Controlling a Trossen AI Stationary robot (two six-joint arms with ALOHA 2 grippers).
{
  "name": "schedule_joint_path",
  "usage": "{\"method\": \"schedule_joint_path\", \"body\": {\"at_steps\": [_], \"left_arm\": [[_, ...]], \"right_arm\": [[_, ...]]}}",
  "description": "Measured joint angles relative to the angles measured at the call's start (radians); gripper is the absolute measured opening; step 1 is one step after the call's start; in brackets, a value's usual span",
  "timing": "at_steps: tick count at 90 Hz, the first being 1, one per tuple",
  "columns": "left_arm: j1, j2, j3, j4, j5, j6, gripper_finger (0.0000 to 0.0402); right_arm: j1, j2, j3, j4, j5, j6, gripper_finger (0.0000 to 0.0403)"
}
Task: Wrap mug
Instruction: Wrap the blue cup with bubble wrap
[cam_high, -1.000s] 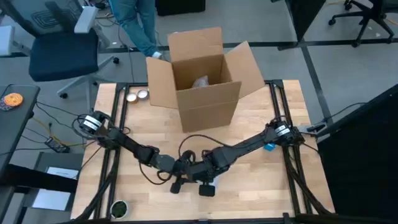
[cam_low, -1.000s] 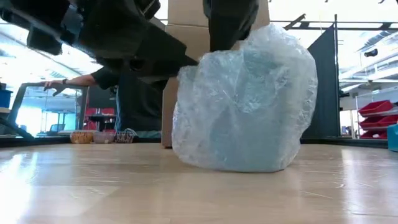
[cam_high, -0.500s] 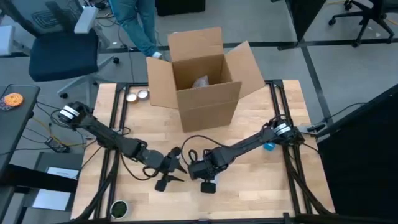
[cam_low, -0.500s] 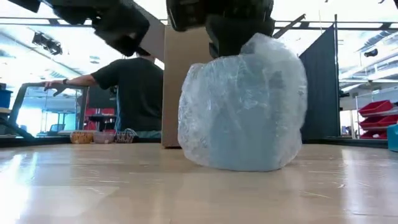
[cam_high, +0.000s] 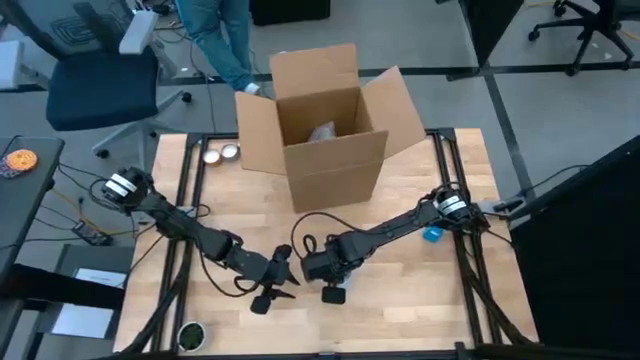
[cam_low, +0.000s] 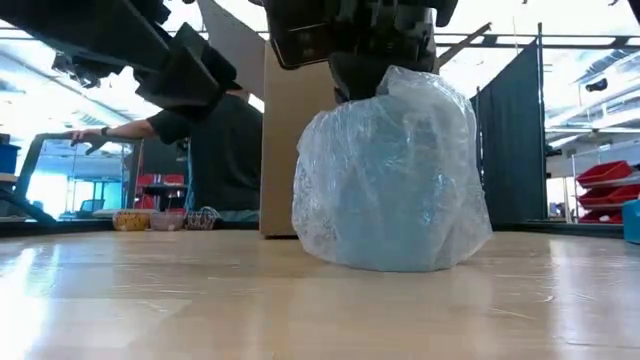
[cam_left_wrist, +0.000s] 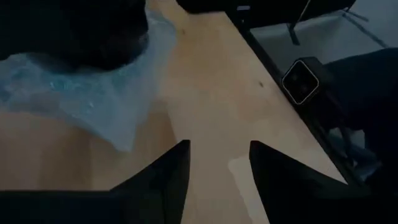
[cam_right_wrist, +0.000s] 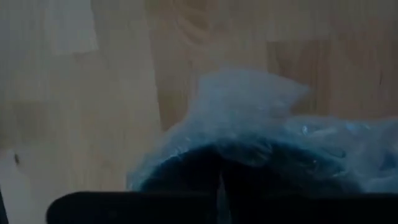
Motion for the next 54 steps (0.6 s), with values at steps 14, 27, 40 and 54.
{"method": "schedule_joint_path", "body": {"at_steps": [14,27,40,54], "left_arm": [[-0.001,0.000,0.000,0.009,0.008,-0.007,0.0152],[-0.001,0.000,0.000,0.010,0.011,-0.008,0.0152],[-0.003,0.000,0.000,0.009,0.014,-0.016,0.0152],[-0.018,0.001,0.000,0.018,0.014,-0.018,0.0152]], "right_arm": [[0.000,0.001,0.005,0.014,0.002,-0.006,0.0000],[0.000,0.001,0.005,0.018,0.002,-0.017,0.0000],[0.002,0.001,0.005,0.001,0.003,-0.006,0.0000],[0.006,0.002,0.005,-0.021,0.007,0.042,0.0000]]}}
